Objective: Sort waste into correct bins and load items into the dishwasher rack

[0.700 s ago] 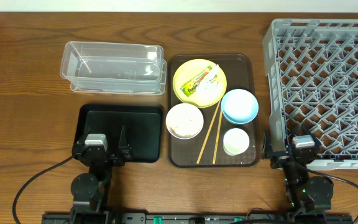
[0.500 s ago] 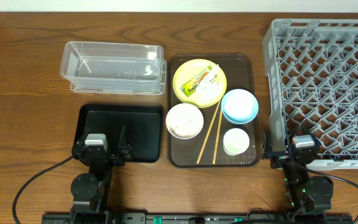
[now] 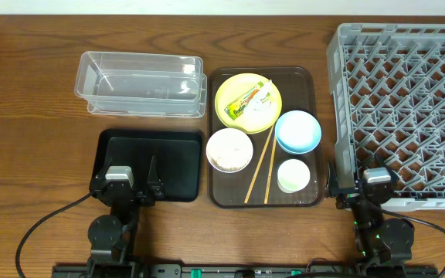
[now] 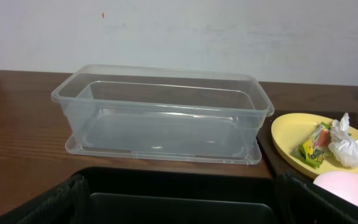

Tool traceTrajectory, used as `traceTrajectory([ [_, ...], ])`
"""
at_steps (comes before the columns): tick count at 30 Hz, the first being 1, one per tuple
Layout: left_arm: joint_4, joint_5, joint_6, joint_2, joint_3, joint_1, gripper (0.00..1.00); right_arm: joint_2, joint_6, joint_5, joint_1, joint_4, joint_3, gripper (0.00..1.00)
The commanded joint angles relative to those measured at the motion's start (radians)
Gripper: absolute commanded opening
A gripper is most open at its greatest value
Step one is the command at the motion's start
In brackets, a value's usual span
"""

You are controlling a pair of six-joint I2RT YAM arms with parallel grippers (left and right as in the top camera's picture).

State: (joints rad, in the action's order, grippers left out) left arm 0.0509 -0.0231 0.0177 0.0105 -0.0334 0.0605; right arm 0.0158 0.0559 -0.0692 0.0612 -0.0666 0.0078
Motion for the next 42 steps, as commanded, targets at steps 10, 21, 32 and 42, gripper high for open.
traceTrajectory([
  [10,0.013,0.008,-0.018,-0.009,0.030,-0.005,0.97,0.002,0.005,0.010,-0.014,-0.004,-0.002,0.99],
  [21,0.015,0.008,-0.018,-0.006,0.029,-0.005,0.97,0.002,0.005,0.010,-0.014,-0.004,-0.002,0.99],
  [32,0.015,0.008,-0.018,-0.006,0.029,-0.005,0.97,0.002,0.005,0.010,-0.014,-0.004,-0.002,0.99],
  [42,0.016,0.008,-0.017,-0.006,0.029,-0.005,0.97,0.002,-0.023,0.010,-0.014,-0.004,-0.002,0.99],
])
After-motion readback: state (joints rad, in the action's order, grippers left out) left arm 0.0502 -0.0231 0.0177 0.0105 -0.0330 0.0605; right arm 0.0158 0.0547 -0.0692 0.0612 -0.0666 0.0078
